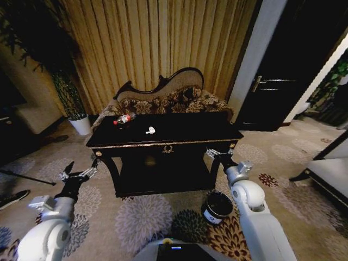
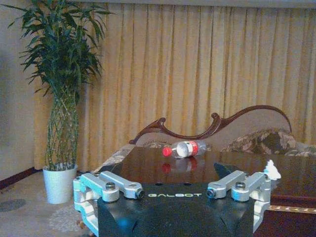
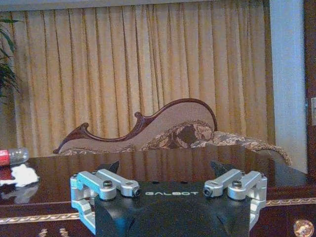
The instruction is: Move to the front of the table and place the trash on the table into the trash bin.
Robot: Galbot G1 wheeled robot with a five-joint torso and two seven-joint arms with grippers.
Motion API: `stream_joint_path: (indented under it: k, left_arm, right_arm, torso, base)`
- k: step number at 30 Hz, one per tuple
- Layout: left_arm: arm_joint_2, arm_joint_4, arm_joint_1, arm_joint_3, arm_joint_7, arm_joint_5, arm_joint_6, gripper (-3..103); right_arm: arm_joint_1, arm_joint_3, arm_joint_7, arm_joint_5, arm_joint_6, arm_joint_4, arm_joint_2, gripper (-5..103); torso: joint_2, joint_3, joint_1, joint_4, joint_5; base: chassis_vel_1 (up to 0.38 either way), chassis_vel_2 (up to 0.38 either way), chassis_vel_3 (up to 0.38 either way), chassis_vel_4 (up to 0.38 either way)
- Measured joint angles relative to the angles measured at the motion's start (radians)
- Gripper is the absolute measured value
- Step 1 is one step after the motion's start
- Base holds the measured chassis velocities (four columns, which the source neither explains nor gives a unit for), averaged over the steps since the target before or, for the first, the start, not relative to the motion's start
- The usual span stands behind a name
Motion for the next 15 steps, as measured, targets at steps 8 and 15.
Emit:
stream_joint_path:
  k: [8,15]
  left_arm:
    - [0.017,0.007,-0.039,0.016,-0.027,0.000,0.043,100]
    - [0.033,0.019,-0.061,0.024,-0.050,0.001,0.081,100]
  right_arm:
    - [-0.010,0.001,0.000,-0.003,0.005,0.019,0.005,100]
    - [-0.026,-0.011,0.000,-0.017,0.006,0.047,0.011,100]
  torso:
    - [0.000,0.000,0.000,-0.0001,-0.0001]
    - [0.000,0.000,0.000,0.0001,0.0000]
  base:
    - [-0.081,0.074,0.074,-0.077]
    - [-0.071,0.079,0.074,-0.078]
